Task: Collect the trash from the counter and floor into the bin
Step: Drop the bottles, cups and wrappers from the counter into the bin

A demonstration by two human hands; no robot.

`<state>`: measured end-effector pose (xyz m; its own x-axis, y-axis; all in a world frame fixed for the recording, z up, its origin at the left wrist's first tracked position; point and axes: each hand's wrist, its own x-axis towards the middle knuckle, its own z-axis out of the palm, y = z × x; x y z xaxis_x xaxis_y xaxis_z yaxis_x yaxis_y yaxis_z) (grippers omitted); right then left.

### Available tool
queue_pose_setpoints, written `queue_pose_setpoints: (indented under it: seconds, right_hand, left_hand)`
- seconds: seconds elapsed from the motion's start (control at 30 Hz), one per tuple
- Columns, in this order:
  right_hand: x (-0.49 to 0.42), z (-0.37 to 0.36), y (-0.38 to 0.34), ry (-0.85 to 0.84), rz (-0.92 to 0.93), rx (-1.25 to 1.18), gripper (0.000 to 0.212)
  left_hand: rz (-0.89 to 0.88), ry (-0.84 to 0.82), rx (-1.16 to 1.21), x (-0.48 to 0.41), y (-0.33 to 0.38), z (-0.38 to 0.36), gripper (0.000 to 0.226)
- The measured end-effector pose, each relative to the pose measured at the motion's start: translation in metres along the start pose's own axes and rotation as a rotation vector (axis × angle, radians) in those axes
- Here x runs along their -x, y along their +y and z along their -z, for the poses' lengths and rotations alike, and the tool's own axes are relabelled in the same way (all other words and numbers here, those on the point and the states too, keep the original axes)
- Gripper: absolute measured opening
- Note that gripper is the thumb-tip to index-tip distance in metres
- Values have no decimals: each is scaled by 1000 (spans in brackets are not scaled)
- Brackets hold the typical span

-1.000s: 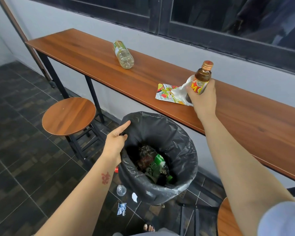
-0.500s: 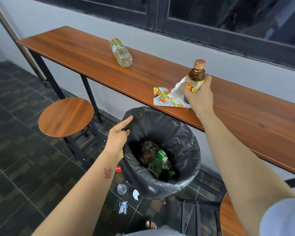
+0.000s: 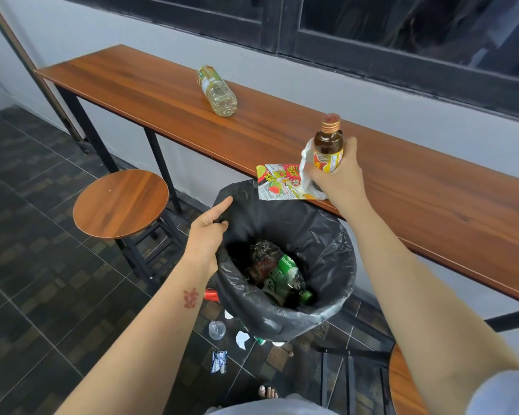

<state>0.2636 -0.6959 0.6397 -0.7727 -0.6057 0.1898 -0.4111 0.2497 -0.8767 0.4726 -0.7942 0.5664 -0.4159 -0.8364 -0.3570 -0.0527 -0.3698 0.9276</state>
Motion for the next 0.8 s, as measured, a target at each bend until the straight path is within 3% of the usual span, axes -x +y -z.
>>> queue_pose_setpoints:
  seconds: [0.13,0.37,0.63,0.8]
  right_hand:
    - [25,-5,-7,-64,30,-36,46]
    - [78,-24,0,-168,100,168,43]
    - [110,-66,62,-517,46,648,52]
    - [117,-84,73,-590,67,866,56]
  left_hand:
    - [-9,19,12,4,3,3,52]
    - [-14,18,-48,22,12,13,52]
    - [-8,1,-87,35,13,27,51]
    - [-4,-17,-121,37,12,30,50]
